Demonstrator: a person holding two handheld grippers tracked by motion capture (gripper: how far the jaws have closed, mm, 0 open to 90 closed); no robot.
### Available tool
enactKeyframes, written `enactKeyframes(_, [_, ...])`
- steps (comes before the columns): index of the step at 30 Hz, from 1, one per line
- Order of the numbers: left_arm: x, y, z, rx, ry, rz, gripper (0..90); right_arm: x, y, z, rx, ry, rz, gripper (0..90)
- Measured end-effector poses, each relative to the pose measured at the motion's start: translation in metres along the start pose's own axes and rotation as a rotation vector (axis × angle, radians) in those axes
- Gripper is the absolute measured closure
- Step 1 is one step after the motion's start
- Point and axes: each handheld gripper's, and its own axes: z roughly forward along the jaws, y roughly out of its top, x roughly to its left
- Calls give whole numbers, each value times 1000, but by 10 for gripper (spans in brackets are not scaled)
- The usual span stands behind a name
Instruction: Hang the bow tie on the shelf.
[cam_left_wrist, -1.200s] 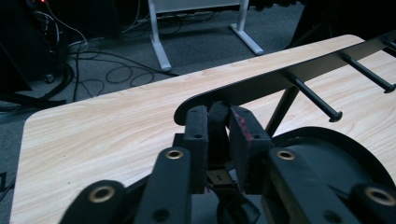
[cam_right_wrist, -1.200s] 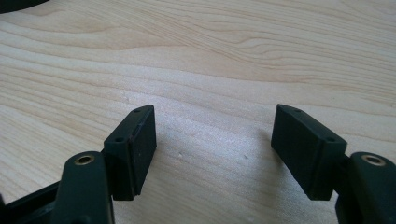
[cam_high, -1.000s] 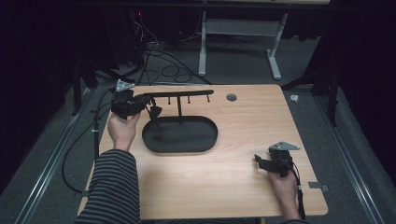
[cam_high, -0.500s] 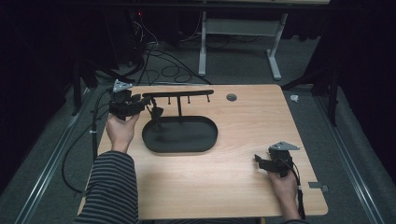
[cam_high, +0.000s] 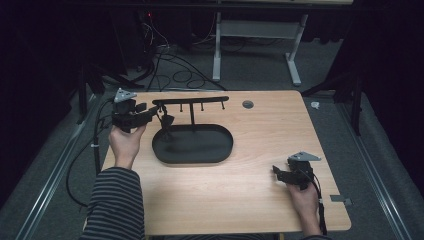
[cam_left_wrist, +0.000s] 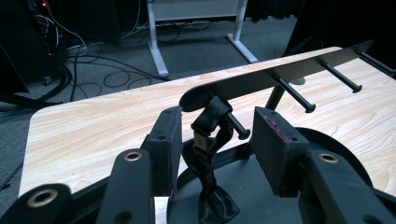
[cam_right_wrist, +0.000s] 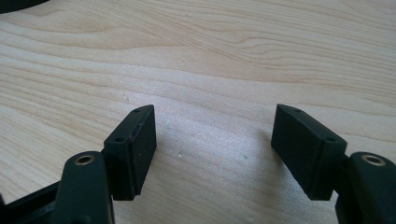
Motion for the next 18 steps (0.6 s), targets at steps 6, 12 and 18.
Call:
enactKeyframes(6, [2,-5,-9,-9,-1,-12,517,0,0,0,0,0,0,320])
enactKeyframes(12, [1,-12,-20,-14,-2,-10,511,0,0,0,0,0,0,321])
enactKeyframes(18, [3,-19,-28,-17,-3,-25,506,0,0,0,0,-1,2,320])
